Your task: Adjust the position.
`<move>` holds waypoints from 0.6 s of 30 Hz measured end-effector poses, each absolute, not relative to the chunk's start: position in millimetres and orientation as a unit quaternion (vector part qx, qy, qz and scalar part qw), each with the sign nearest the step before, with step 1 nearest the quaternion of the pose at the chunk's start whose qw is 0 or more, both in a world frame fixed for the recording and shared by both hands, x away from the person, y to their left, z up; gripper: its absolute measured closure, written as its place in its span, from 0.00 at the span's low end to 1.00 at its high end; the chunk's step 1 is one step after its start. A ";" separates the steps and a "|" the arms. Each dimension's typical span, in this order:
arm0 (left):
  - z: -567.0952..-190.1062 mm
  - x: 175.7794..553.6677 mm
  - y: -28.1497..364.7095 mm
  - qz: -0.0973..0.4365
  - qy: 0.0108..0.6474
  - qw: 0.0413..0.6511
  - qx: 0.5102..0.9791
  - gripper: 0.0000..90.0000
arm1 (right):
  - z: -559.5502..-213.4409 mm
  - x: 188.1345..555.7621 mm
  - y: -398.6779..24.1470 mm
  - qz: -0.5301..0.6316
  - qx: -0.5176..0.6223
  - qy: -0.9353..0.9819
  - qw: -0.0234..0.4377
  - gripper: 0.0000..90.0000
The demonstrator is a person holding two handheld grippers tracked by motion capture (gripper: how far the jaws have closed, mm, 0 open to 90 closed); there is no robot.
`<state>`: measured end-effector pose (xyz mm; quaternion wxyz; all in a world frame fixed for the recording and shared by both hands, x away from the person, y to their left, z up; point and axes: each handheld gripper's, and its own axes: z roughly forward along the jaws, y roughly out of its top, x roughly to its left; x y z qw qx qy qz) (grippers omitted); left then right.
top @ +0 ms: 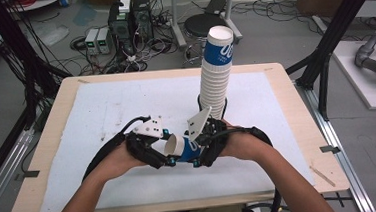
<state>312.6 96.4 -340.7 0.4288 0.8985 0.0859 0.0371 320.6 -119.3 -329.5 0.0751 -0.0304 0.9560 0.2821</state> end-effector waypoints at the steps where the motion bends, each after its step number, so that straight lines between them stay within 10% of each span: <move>1: -340.5 312.9 95.7 0.036 0.087 0.424 0.901 0.35 | -330.4 320.6 -118.3 0.279 -0.030 0.957 0.074 0.20; 18: -337.5 312.0 81.2 0.048 0.086 0.390 0.916 0.30 | -342.8 320.0 -105.9 0.246 -0.025 0.967 0.065 0.34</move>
